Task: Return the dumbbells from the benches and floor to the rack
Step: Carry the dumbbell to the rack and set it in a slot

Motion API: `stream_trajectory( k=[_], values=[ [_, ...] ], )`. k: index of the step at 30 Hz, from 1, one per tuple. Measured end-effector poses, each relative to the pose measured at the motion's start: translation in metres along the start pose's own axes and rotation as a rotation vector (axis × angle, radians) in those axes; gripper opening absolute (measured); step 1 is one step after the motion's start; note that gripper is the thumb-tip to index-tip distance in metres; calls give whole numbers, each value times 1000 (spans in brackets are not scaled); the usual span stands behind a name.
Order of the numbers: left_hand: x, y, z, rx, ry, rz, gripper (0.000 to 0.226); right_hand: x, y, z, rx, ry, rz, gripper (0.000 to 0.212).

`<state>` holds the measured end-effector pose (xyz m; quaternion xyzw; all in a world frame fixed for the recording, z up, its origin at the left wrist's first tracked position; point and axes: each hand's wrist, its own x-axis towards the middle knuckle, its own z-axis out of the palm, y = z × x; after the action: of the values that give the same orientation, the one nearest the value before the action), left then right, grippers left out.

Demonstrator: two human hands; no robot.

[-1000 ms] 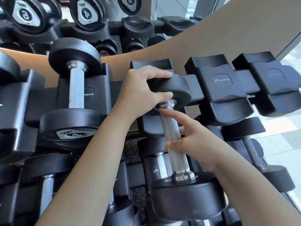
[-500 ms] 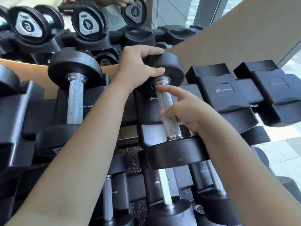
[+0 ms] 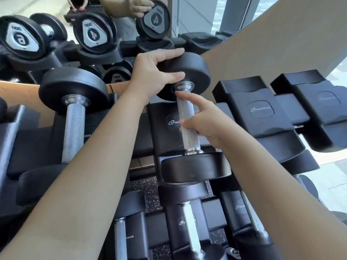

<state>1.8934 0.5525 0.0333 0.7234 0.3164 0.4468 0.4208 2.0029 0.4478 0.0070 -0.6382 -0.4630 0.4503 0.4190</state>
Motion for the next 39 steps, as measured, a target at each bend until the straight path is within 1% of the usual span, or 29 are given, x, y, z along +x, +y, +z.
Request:
stream_trajectory(
  k=[2,5,8,11,16,19,20,22,24,26,29,30,32,35,36,39],
  values=[
    [7,-9,-2,-12,24,-55,51,7,-2,0,-23,-16,16,60],
    [10,-26,-3,-58,69,-141,50,16,-3,-3,18,-71,90,53],
    [7,-33,1,-74,93,-127,48,19,0,-6,15,-100,94,51],
    [6,-36,2,-105,100,-117,46,20,4,-8,69,-131,86,52],
    [-2,-33,8,-119,130,-127,43,19,5,-8,75,-123,78,50],
    [-12,-21,8,-48,91,-168,48,15,2,-10,102,-125,82,50],
    [-20,-16,7,-7,74,-184,49,12,1,-11,72,-114,66,49],
    [-45,-7,7,54,42,-190,49,5,0,-13,-73,-68,-4,44],
    [-79,0,10,101,10,-169,47,-6,2,-15,-209,-22,-89,39],
    [-115,4,16,121,-6,-133,43,-18,8,-16,-267,47,-156,30],
    [-155,7,29,97,-33,-110,36,-38,20,-18,-207,116,-197,13],
    [-164,7,33,80,-44,-112,35,-46,24,-19,-197,125,-200,13],
    [-174,7,38,64,-35,-116,37,-60,35,-21,-178,125,-218,21],
    [-177,6,39,98,-8,-121,39,-76,52,-23,-100,105,-263,13],
    [-177,6,39,117,-10,-123,39,-79,57,-24,-67,89,-273,13],
    [-177,6,38,169,-17,-118,41,-83,62,-29,22,29,-288,25]
  ],
)
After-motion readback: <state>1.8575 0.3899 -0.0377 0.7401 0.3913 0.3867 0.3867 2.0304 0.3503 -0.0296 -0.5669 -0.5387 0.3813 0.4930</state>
